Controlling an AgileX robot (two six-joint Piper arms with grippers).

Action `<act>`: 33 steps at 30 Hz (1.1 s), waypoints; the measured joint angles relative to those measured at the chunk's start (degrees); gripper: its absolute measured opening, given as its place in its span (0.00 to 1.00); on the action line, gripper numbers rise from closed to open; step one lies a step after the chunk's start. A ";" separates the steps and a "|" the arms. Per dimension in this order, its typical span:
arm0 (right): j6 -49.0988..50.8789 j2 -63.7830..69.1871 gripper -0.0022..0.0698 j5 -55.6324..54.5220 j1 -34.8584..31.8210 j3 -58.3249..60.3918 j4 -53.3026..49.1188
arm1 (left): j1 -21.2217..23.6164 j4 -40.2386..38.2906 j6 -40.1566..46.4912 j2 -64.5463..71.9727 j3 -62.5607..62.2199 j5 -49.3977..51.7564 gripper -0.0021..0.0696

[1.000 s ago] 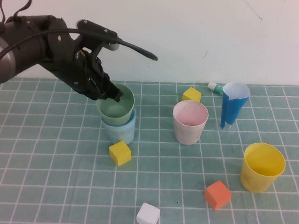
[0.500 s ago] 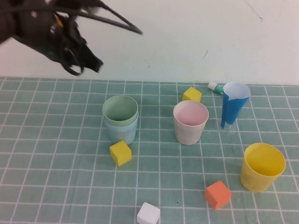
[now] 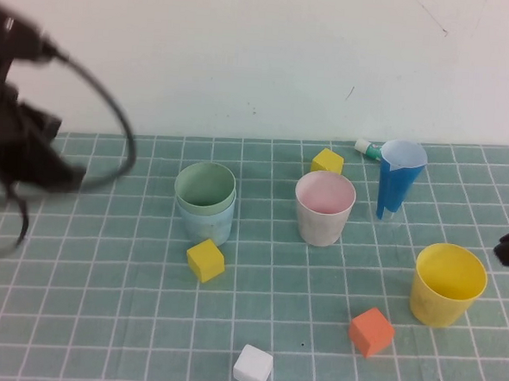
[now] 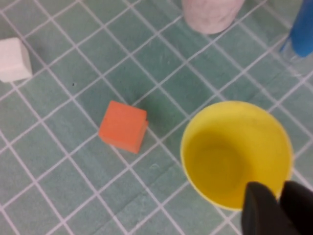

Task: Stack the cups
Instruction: Pick up the yellow cup

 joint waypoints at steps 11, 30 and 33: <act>-1.13 13.04 0.79 -7.98 3.44 -2.94 -1.46 | 0.14 0.57 0.00 -18.72 30.94 -23.80 0.03; -5.66 22.81 0.09 -10.11 6.06 -7.31 -1.71 | 0.14 0.57 -0.22 -37.22 34.13 -10.71 0.03; -5.13 22.81 0.07 -6.87 7.65 -12.39 -1.61 | 0.14 0.37 -0.22 -40.53 34.13 -4.87 0.03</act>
